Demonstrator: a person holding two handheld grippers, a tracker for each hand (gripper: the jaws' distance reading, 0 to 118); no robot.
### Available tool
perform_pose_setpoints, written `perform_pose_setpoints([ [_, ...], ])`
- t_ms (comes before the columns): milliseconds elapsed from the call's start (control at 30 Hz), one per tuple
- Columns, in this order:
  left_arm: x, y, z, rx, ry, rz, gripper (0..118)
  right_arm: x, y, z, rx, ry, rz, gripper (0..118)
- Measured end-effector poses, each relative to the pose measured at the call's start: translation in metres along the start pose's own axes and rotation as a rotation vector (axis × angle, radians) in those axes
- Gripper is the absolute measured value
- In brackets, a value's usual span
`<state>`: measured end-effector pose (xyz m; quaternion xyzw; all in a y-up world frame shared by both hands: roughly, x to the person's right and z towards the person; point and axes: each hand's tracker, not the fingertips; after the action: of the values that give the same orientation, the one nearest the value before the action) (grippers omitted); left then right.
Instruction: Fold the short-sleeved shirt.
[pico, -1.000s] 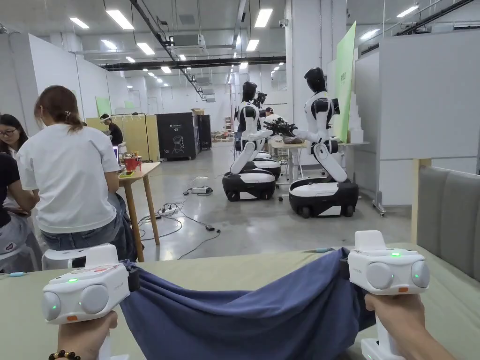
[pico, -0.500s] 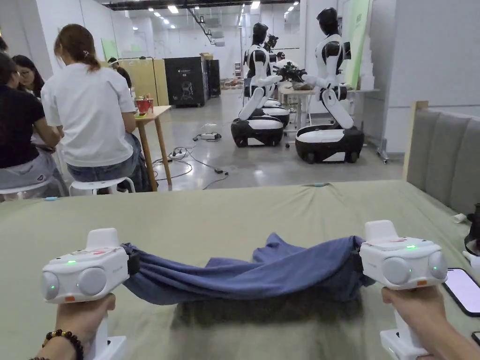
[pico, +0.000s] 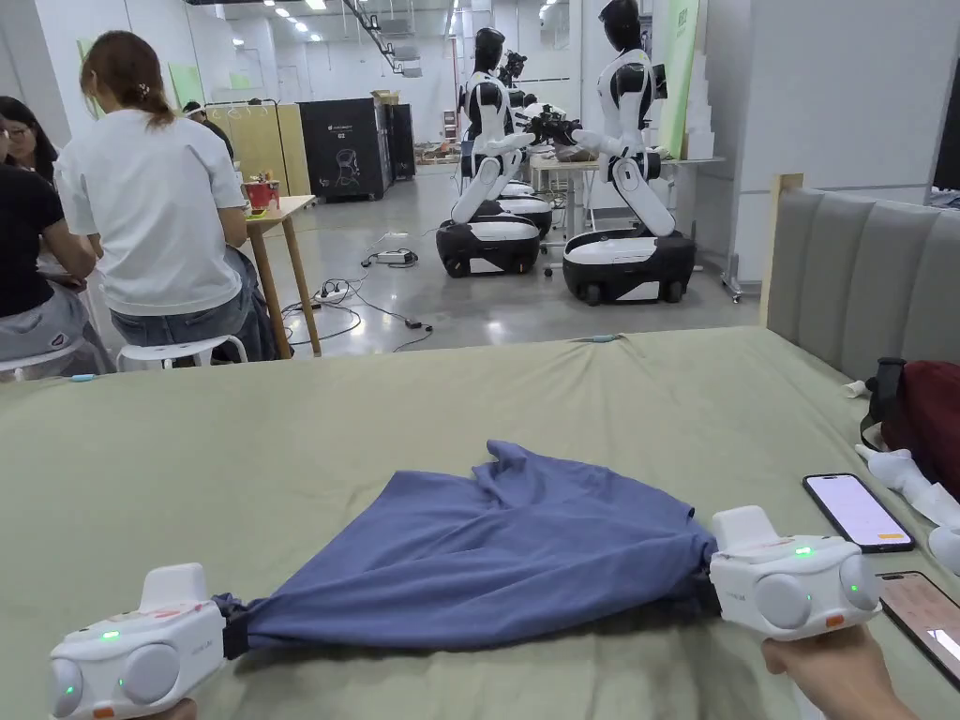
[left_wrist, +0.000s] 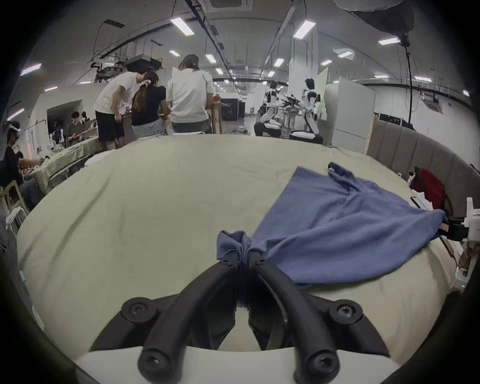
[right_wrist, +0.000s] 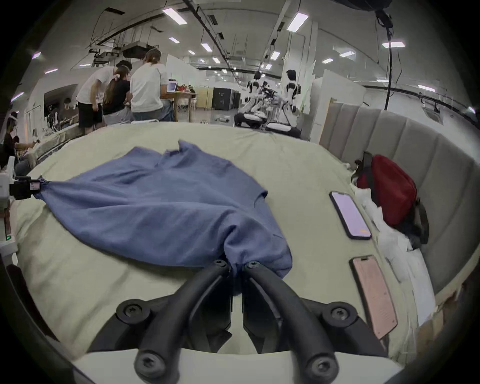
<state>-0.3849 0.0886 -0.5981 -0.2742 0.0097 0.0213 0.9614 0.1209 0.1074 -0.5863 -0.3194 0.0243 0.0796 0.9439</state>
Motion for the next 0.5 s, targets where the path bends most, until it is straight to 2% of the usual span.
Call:
perform_pose_setpoints([
  [133,-0.003,0.0,-0.009,-0.015,-0.004,0.007,8,0.001,-0.006,-0.007,-0.013,0.005,0.002,7],
  [167,-0.003,0.004,-0.01,-0.017,-0.011,0.008,16,0.006,-0.004,-0.011,-0.002,0.021,-0.023,9],
  [200,-0.003,0.01,-0.011,-0.024,-0.019,0.008,44,0.007,-0.001,-0.008,0.011,0.032,-0.036,24],
  [233,-0.005,0.017,-0.014,-0.024,-0.019,0.011,77,0.008,0.004,-0.003,0.032,0.038,-0.041,47],
  [267,-0.004,0.023,-0.014,-0.017,-0.015,0.016,105,0.008,0.009,0.003,0.055,0.031,-0.037,73],
  [300,-0.004,0.029,-0.013,-0.005,-0.004,0.021,118,0.011,0.015,0.006,0.073,0.028,-0.035,96],
  [333,-0.005,0.036,-0.011,0.032,0.004,0.037,114,0.011,0.022,0.014,0.111,0.027,-0.03,104],
  [367,-0.004,0.044,-0.003,0.092,0.007,0.039,114,0.011,0.029,0.022,0.152,0.029,-0.026,106],
  [433,-0.005,0.059,0.0,0.077,-0.03,0.059,112,0.01,0.045,0.039,0.201,0.024,-0.034,104],
  [467,-0.005,0.064,0.0,0.079,-0.028,0.062,103,0.009,0.052,0.042,0.196,0.024,-0.038,97],
  [500,0.003,0.066,0.013,0.084,-0.024,0.057,77,0.008,0.06,0.043,0.2,0.022,-0.045,72],
])
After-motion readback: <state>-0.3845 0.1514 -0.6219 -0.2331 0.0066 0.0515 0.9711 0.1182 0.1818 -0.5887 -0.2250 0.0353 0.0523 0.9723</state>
